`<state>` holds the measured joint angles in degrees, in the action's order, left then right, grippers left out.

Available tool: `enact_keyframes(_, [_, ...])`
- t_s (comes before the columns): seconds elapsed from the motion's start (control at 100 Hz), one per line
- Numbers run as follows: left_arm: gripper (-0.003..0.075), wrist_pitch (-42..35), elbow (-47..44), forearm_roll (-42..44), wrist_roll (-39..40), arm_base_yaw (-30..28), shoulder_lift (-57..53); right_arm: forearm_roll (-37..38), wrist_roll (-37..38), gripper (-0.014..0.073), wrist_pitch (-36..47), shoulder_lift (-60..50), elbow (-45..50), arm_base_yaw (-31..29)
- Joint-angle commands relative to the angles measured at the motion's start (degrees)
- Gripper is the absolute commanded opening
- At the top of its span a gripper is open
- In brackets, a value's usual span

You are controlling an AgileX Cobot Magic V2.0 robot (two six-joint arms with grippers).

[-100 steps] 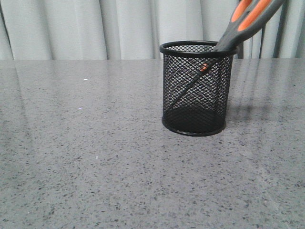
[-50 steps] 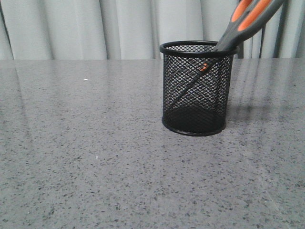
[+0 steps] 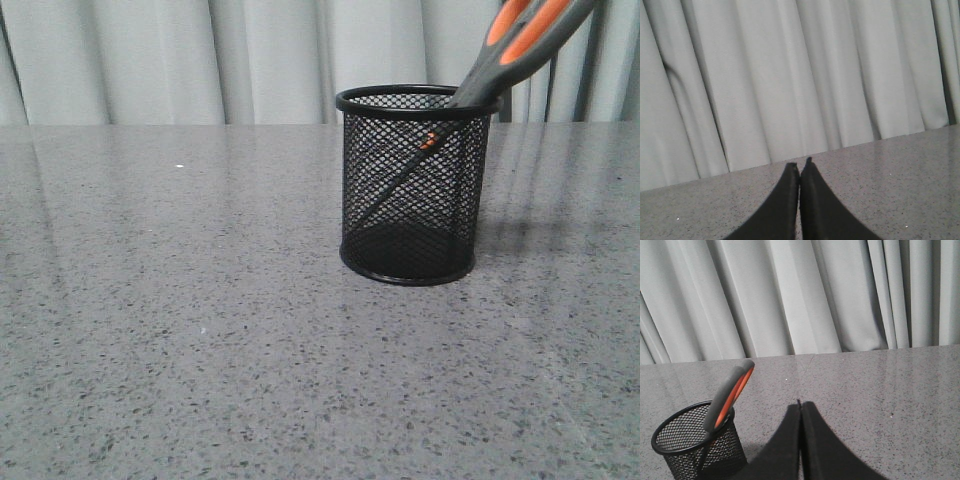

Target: Put scissors into bucket

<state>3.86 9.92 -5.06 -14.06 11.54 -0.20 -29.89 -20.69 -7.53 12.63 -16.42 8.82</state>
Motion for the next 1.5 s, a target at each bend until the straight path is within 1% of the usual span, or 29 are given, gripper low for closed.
enact_keyframes(0.0, [-0.0021, -4.4, 1.5, -0.6, 0.7, 0.0, 0.0, -0.2, -0.1, -0.0065, 3.5, 0.4, -1.4, 0.0])
enact_keyframes(0.41, [-0.0021, -4.4, 1.3, 0.0, 0.7, -0.1, 0.0, -0.2, -0.1, -0.0065, 3.5, 0.4, -1.4, 0.0])
enact_keyframes(0.49, [-0.0021, -2.8, 0.9, 0.5, 1.0, -0.9, 0.0, -0.2, -0.1, -0.0065, 3.5, 0.4, -1.4, 0.0])
enact_keyframes(0.57, [-0.0021, -1.3, -0.8, 0.7, 4.6, -2.6, 0.0, -0.2, -0.1, -0.0065, 3.5, 0.4, -1.4, 0.0])
enact_keyframes(0.68, [-0.0021, -1.2, -5.1, 2.2, 10.6, -4.8, 0.0, -0.2, -0.1, -0.0065, 3.5, 0.4, -1.4, 0.0])
enact_keyframes(0.76, [-0.0021, -1.2, -7.6, 3.8, 12.7, -5.4, 0.0, -0.2, -0.1, -0.0065, 3.5, 0.4, -1.4, 0.0])
enact_keyframes(0.87, [-0.0021, -1.4, -10.3, 4.1, 12.8, -5.4, -0.2, -0.2, -0.1, -0.0065, 3.5, 0.4, -1.4, 0.0])
enact_keyframes(0.92, [-0.0021, -2.9, -11.5, 3.5, 12.8, -5.4, -0.4, -0.2, -0.1, -0.0065, 3.5, 0.4, -1.4, 0.0])
enact_keyframes(0.96, [-0.0021, -0.7, -11.5, 3.0, 12.8, -5.4, -1.0, -0.2, -0.1, -0.0065, 3.5, 0.4, -1.4, 0.0])
enact_keyframes(1.08, [-0.0021, -0.8, -11.5, 2.6, 12.8, -5.6, -1.5, -0.2, -0.1, -0.0065, 3.4, 0.4, -1.4, 0.0])
enact_keyframes(1.16, [-0.0021, -0.3, -11.4, 0.6, 12.8, -5.6, -1.5, -0.2, -0.1, -0.0065, 3.4, 0.4, -1.4, 0.0])
enact_keyframes(1.49, [-0.0021, -0.4, -11.4, 0.7, 12.8, -5.6, -1.4, -0.2, -0.1, -0.0065, 3.4, 0.4, -1.4, 0.0])
